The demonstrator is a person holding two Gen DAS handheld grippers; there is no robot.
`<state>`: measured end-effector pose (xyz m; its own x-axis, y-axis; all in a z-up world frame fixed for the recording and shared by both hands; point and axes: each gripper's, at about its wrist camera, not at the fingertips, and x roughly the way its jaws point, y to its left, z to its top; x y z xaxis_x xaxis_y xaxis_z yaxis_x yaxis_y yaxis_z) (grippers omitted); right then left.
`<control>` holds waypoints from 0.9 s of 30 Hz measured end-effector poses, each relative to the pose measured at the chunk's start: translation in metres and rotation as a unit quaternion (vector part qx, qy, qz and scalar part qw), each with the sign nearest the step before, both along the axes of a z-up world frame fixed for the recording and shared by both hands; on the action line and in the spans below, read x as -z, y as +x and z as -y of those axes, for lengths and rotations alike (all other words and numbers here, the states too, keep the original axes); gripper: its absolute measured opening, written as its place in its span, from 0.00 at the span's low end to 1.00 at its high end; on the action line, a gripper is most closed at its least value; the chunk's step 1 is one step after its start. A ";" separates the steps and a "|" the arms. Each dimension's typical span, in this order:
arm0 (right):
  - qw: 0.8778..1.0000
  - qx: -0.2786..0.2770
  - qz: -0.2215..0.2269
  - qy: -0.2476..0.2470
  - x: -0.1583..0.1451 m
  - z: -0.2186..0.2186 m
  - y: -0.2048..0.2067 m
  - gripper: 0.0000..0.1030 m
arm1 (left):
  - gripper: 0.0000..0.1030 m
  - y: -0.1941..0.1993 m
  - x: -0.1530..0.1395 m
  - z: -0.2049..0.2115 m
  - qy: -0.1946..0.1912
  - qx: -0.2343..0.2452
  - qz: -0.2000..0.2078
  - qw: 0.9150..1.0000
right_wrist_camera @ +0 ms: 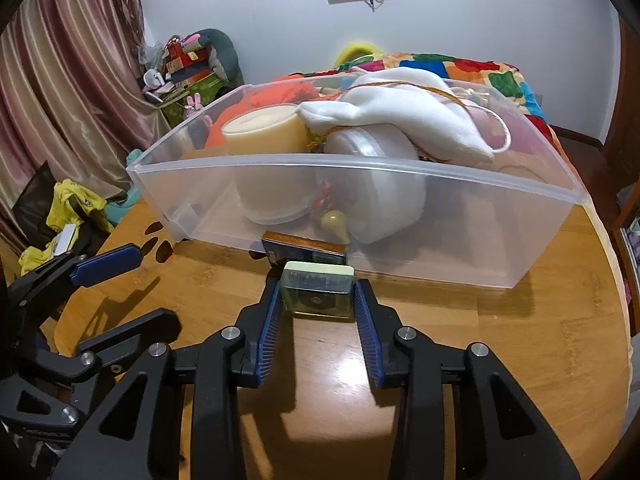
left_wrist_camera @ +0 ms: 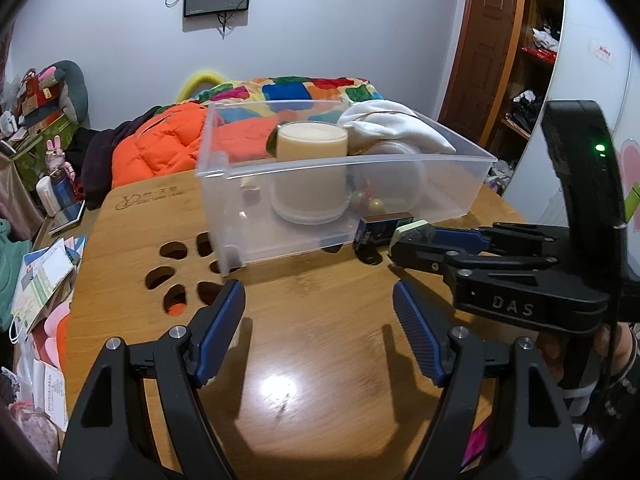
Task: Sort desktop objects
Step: 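Grasp the orange blade pack with the left gripper while the right holds its pack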
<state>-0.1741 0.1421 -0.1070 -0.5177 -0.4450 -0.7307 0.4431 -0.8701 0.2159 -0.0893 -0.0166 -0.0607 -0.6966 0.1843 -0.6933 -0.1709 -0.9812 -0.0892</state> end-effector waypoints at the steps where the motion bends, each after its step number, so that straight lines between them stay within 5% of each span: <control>1: 1.000 0.001 0.002 -0.005 0.000 -0.004 -0.001 0.32 | 0.74 -0.003 0.000 -0.003 -0.002 -0.002 0.003 1.000; 12: 0.999 0.003 -0.003 -0.043 -0.009 -0.053 -0.003 0.32 | 0.72 -0.032 0.009 -0.036 0.010 -0.046 0.043 0.998; 27: 0.996 -0.038 -0.004 -0.081 -0.004 -0.099 -0.004 0.32 | 0.56 -0.058 0.024 -0.089 -0.038 -0.109 0.058 0.992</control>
